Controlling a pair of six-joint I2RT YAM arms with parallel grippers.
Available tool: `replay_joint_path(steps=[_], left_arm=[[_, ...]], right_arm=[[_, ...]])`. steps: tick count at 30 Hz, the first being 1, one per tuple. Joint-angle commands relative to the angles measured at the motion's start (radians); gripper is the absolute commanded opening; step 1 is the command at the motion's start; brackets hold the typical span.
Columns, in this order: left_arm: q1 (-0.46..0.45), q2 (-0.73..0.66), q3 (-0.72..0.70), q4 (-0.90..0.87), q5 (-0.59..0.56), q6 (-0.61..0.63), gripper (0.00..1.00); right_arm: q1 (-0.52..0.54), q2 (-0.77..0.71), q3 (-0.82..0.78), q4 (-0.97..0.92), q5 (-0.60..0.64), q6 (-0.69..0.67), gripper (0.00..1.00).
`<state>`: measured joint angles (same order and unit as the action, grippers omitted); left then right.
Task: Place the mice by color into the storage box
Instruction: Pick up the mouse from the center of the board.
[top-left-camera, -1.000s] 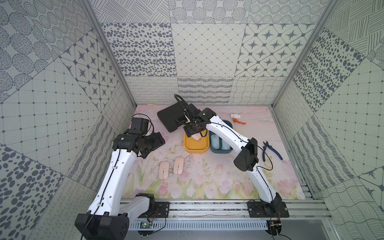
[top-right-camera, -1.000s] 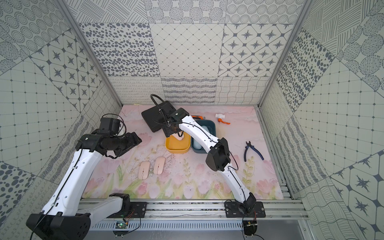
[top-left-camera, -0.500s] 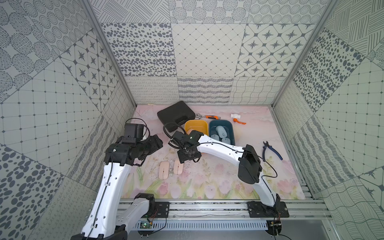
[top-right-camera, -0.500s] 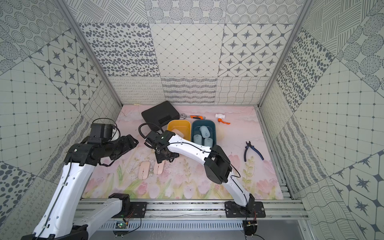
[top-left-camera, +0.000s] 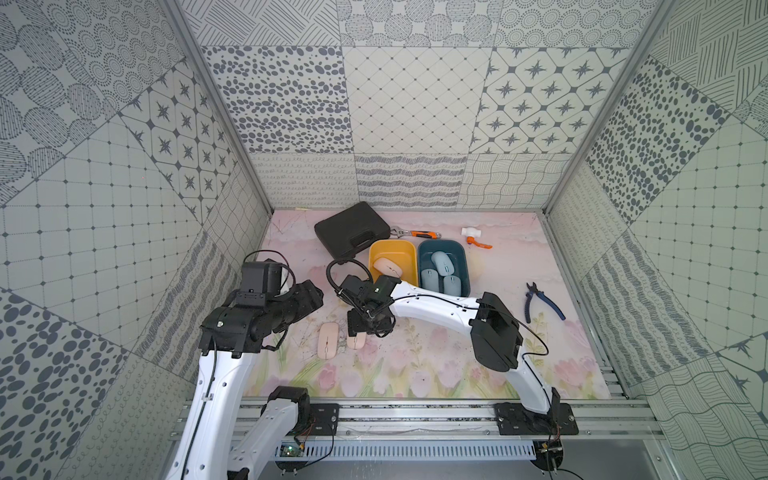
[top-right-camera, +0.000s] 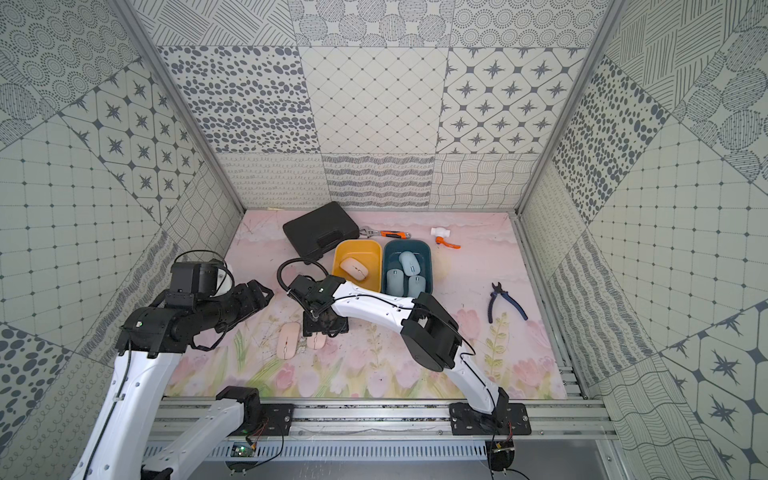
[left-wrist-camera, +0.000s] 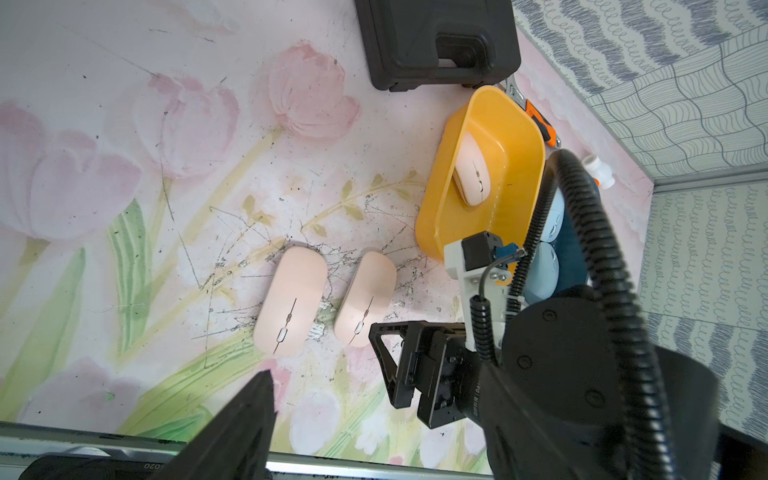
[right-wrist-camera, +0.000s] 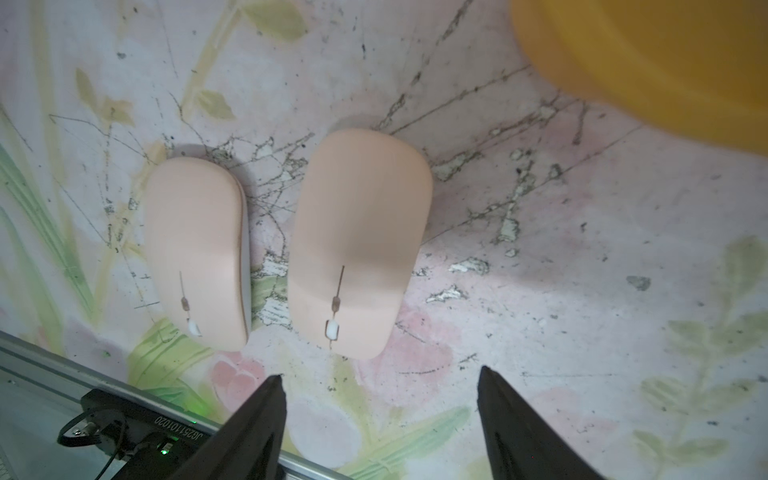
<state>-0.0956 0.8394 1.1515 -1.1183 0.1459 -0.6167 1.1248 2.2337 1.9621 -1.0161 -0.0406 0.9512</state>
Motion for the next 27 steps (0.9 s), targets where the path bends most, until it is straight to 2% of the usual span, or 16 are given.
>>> replay_joint_path(steps=[1, 10, 17, 27], left_arm=[[0.005, -0.014, -0.016, -0.014, 0.004, 0.018, 0.81], [0.005, -0.016, -0.030, 0.009, 0.027, 0.027, 0.81], [0.004, -0.023, -0.044, 0.019, 0.030, 0.033, 0.81], [0.004, -0.025, -0.060, 0.027, 0.029, 0.037, 0.81]], right_arm=[[0.005, 0.060, 0.069, -0.023, -0.025, 0.043, 0.76], [0.006, 0.125, 0.121, -0.073, -0.022, 0.066, 0.74], [0.004, 0.130, 0.086, 0.014, -0.059, 0.087, 0.78], [-0.011, 0.182, 0.158, -0.028, -0.047, 0.090, 0.81]])
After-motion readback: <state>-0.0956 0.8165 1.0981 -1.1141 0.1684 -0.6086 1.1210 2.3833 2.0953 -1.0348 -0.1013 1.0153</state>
